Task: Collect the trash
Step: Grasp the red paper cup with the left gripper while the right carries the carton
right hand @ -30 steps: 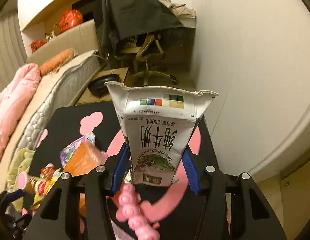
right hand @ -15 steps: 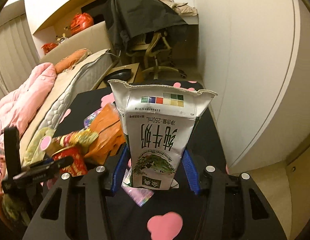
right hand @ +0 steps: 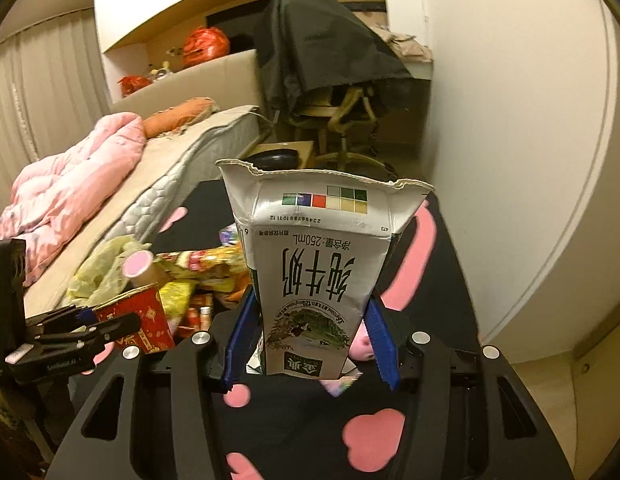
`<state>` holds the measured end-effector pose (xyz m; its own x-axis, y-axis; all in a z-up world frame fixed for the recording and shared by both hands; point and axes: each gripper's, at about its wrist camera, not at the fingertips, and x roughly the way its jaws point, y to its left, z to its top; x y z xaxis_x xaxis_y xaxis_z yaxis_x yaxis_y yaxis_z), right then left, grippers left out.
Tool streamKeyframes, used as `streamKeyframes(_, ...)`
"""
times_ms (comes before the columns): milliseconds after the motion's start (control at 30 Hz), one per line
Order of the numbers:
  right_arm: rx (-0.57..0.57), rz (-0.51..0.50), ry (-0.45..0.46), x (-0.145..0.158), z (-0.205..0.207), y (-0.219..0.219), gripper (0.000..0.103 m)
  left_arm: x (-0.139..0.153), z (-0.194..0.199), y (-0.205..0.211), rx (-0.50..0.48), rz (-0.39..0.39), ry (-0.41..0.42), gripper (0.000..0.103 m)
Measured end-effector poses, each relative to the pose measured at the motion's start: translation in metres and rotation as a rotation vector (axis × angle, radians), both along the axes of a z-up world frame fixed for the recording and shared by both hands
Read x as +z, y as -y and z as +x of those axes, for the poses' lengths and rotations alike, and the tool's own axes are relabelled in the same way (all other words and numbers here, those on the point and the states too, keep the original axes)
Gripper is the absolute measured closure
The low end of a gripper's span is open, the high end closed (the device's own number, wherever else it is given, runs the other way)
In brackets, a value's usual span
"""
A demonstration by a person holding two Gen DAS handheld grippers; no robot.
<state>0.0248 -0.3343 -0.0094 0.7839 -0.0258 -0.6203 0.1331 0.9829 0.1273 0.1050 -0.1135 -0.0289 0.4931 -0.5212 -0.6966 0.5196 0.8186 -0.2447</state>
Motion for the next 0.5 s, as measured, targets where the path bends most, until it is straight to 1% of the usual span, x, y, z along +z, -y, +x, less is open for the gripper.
streamKeyframes(133,0.052,-0.038,0.013,0.003,0.005,-0.024,0.054,0.009,-0.011,-0.023,0.024,0.003,0.068,0.049)
streamKeyframes(300,0.126,-0.021,0.035,0.015,0.015,-0.048,0.054,0.024,-0.009,-0.058,0.088,-0.008,0.116,0.049)
streamKeyframes(433,0.191,-0.015,0.078,0.032,0.029,-0.074,0.054,0.038,0.003,-0.098,0.191,-0.014,0.155,0.049)
streamKeyframes(500,0.236,-0.02,0.103,0.041,0.041,-0.093,0.054,0.044,0.013,-0.125,0.266,-0.005,0.176,0.049)
